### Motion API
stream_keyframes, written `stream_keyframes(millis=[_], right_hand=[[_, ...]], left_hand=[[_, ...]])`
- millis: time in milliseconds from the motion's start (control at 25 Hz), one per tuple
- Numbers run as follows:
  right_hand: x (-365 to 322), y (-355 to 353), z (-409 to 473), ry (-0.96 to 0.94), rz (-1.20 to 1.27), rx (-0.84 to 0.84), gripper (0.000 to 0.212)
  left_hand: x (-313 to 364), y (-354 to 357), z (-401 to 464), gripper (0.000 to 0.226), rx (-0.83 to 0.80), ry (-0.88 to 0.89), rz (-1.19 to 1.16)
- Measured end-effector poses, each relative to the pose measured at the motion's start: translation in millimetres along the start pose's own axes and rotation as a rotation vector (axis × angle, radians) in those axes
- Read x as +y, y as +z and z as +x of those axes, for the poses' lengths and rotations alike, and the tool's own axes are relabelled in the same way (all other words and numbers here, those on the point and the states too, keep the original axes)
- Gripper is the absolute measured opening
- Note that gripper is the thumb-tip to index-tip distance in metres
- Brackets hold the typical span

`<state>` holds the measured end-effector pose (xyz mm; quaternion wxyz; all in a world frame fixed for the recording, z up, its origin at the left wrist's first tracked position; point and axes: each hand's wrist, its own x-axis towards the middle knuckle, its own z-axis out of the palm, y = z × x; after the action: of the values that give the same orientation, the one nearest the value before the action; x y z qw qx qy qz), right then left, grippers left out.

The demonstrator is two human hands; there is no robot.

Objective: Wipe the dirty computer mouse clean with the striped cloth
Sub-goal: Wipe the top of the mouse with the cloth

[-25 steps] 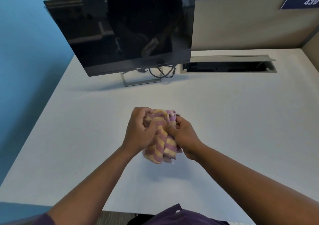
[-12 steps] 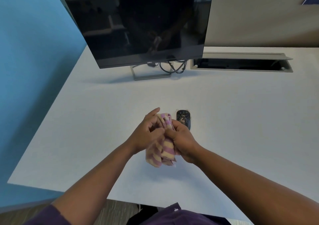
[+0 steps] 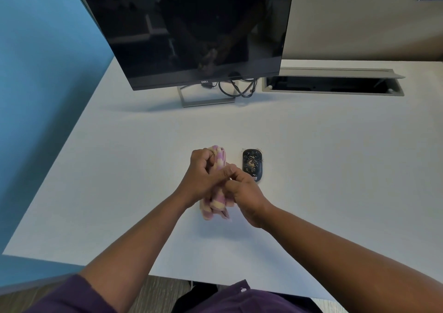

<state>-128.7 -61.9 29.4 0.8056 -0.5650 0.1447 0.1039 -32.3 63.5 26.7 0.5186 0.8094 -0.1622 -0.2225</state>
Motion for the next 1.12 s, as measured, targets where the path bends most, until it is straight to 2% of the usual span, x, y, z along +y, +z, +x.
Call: stream_keyframes(millis=[80,160,240,360,440,480,560,760,960,1120], right_hand=[[2.1,-4.4,-2.0,0.006,0.030,-0.014,0.049],[2.5,-15.0,-1.3,0.014,-0.003,-0.021,0.059],[4.4,-27.5,2.2,0.011,-0.108,0.045,0.057],[8.0,-53.5,8.6,-0.107,-0.425,0.366,0.037],[13.4,-80.7,11.5,-0.219,-0.727,0.558,0.036],[17.6,-96.0,12.4,-0.264,-0.887,0.590,0.039],[25.9,-123.5,13.2,-0.290,-1.121,0.546,0.054],[30.8,-153.6,28.7,-0.260,-1.292,0.354,0.091],[32.4,-157.7,41.5,-0.283,-1.423,0.308,0.098],[35.2,-157.2,41.7,-0.339,-1.428,0.302,0.098]], left_hand=[[-2.1,0.6,2.4,0.052,0.019,-0.026,0.002],[-2.5,1.3,5.7,0.036,0.031,-0.007,0.014],[-1.0,3.0,9.8,0.030,0.029,0.000,0.058],[0.4,6.1,18.7,0.030,0.004,-0.008,0.111],[1.3,6.5,23.9,0.026,-0.043,-0.026,0.132],[1.6,6.5,26.1,0.025,-0.064,-0.028,0.141],[1.4,7.4,29.7,0.027,-0.088,-0.023,0.169],[-2.1,12.1,39.2,0.032,-0.142,-0.026,0.237],[-3.1,20.7,47.7,0.035,-0.144,-0.045,0.132],[-7.0,23.9,56.1,0.037,-0.157,-0.026,0.089]])
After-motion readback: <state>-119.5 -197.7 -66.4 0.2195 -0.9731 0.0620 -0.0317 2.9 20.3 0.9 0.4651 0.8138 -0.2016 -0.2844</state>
